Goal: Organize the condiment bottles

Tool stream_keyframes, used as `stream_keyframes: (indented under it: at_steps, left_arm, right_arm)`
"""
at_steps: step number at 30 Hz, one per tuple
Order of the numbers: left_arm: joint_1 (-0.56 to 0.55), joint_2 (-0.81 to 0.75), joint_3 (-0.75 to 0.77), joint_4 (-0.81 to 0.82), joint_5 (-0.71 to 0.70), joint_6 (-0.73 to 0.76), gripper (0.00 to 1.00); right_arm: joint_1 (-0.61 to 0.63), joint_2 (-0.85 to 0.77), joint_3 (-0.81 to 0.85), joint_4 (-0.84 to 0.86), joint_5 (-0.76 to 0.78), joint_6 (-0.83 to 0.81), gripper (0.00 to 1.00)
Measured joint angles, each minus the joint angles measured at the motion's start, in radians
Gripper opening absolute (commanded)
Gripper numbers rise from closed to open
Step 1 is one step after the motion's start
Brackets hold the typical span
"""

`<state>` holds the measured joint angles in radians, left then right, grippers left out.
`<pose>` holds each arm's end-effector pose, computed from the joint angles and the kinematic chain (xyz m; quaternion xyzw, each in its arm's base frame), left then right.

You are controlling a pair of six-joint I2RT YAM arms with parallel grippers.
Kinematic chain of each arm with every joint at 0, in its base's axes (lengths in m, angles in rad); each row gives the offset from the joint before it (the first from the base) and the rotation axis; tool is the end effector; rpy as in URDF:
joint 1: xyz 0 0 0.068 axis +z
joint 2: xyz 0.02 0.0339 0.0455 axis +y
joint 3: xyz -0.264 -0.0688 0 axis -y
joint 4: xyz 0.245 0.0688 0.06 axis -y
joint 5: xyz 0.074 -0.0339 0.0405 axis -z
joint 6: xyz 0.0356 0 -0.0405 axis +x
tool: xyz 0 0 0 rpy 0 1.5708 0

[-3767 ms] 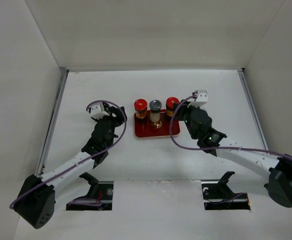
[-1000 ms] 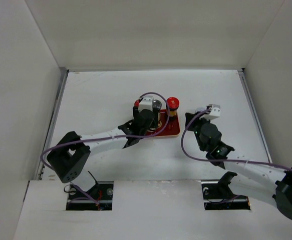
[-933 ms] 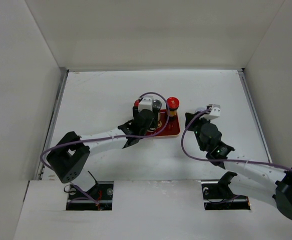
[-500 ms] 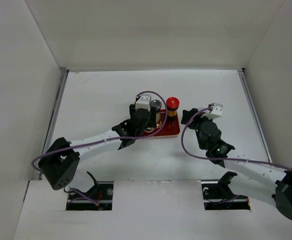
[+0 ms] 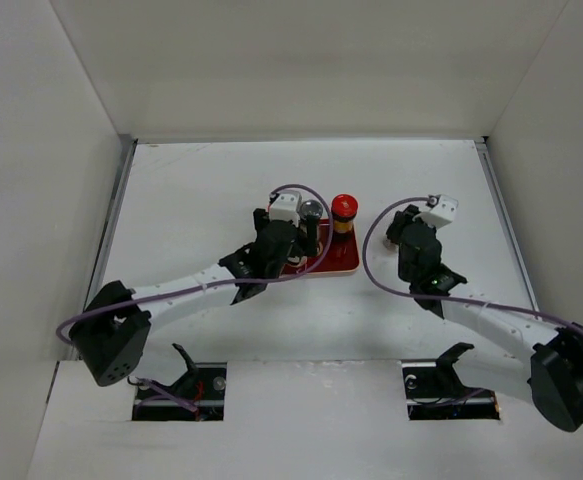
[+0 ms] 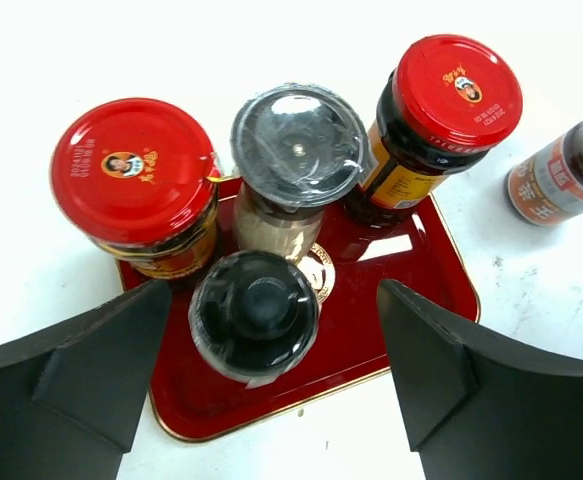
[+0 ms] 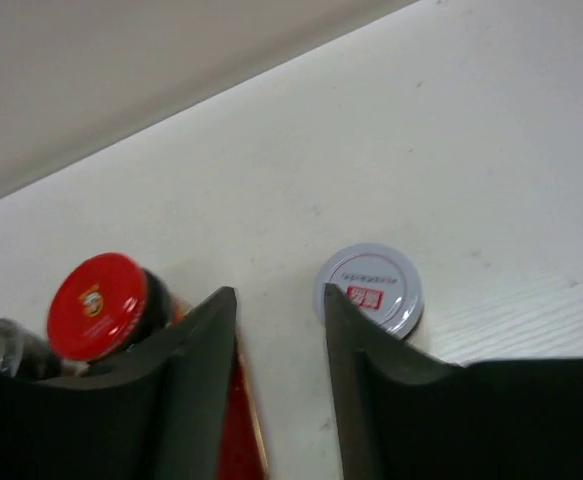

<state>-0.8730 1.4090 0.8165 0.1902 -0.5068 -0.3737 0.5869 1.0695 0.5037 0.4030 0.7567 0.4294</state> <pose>0.2130 -0.2272 0.2458 0.0655 0.8166 -0.1419 0.5556 0.2056 0.1074 0.2481 0.1826 0.7250 0.0467 0.6625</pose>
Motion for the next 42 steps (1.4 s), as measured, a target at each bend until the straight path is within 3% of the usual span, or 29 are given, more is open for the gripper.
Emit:
stream_keyframes:
  at_steps: [2,3,5,6,8,10,15,19,27,30,34,42]
  left_arm:
    - [0.002,-0.045,-0.029,0.010,-0.001,0.002,0.89]
    - [0.004,-0.072,-0.045,0.017,-0.001,0.003,0.89]
    - [0.013,-0.145,-0.091,0.050,-0.005,0.005,0.89]
    - [0.018,-0.187,-0.120,0.077,-0.007,0.005,0.90]
    - [0.033,-0.273,-0.190,0.140,-0.017,0.004,0.90]
    - [0.053,-0.362,-0.279,0.223,-0.037,0.001,0.90]
    - [0.138,-0.531,-0.490,0.349,-0.113,-0.047,0.91]
    - [0.212,-0.588,-0.573,0.375,-0.140,-0.100,0.91]
    - [0.248,-0.584,-0.590,0.413,-0.131,-0.166,0.91]
    - [0.251,-0.564,-0.590,0.416,-0.121,-0.175,0.91]
    - [0.258,-0.546,-0.590,0.417,-0.111,-0.184,0.91]
    - [0.280,-0.541,-0.591,0.419,-0.110,-0.191,0.96]
  right_arm:
    - [-0.031,0.034,0.029,-0.014,0.011,-0.001,0.31]
    - [-0.047,0.055,0.049,-0.024,0.018,-0.002,0.40]
    - [-0.071,0.101,0.093,-0.045,0.029,-0.005,0.74]
    - [-0.079,0.126,0.114,-0.058,0.035,-0.011,0.86]
    - [-0.090,0.171,0.144,-0.080,0.046,-0.024,0.95]
    - [-0.097,0.209,0.158,-0.109,0.052,-0.031,0.98]
    - [-0.124,0.290,0.169,-0.189,0.050,-0.027,0.96]
    - [-0.138,0.340,0.189,-0.217,0.045,-0.008,0.87]
    - [-0.160,0.426,0.233,-0.222,-0.009,0.012,0.77]
    - [-0.162,0.438,0.234,-0.222,-0.026,0.018,0.62]
    - [-0.163,0.433,0.232,-0.222,-0.032,0.024,0.52]
    - [-0.114,0.268,0.145,-0.275,-0.021,0.010,0.52]
